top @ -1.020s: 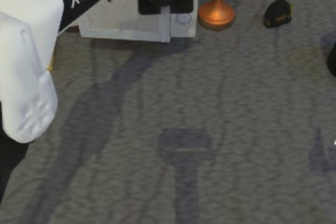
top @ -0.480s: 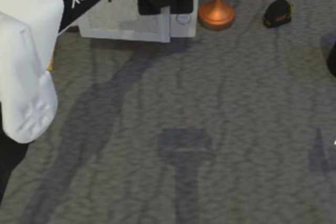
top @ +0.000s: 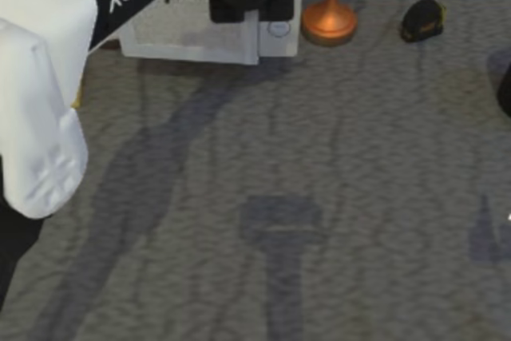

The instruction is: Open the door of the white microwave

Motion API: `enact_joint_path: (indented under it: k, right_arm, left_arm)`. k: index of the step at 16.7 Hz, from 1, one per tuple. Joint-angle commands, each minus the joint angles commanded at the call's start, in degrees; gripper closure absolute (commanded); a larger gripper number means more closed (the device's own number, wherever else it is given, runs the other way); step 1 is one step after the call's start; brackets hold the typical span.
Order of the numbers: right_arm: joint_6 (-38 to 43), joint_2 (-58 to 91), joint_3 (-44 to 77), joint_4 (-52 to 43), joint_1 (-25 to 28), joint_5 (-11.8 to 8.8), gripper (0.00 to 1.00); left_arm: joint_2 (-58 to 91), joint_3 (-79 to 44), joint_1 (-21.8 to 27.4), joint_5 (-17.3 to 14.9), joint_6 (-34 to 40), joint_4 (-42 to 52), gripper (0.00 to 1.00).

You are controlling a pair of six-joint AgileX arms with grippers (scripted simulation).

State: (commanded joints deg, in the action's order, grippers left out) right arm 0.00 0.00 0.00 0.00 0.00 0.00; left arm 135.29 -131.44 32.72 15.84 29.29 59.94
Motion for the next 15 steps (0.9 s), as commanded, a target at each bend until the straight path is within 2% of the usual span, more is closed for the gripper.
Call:
enact_joint_path:
  k: [5,12,15]
  right_arm:
    - [0.00,0.00,0.00,0.00,0.00,0.00,0.00]
    - [0.00,0.00,0.00,0.00,0.00,0.00,0.00]
    - [0.00,0.00,0.00,0.00,0.00,0.00,0.00]
  left_arm:
    - [0.13,-0.17,0.49,-0.61,0.29,-0.29,1.00]
    - [-6.13,10.67,-0.34,-2.25,-4.65,-5.65,1.00]
    - [-6.76,11.67,-0.42,-2.43,-5.14,-6.22,1.00]
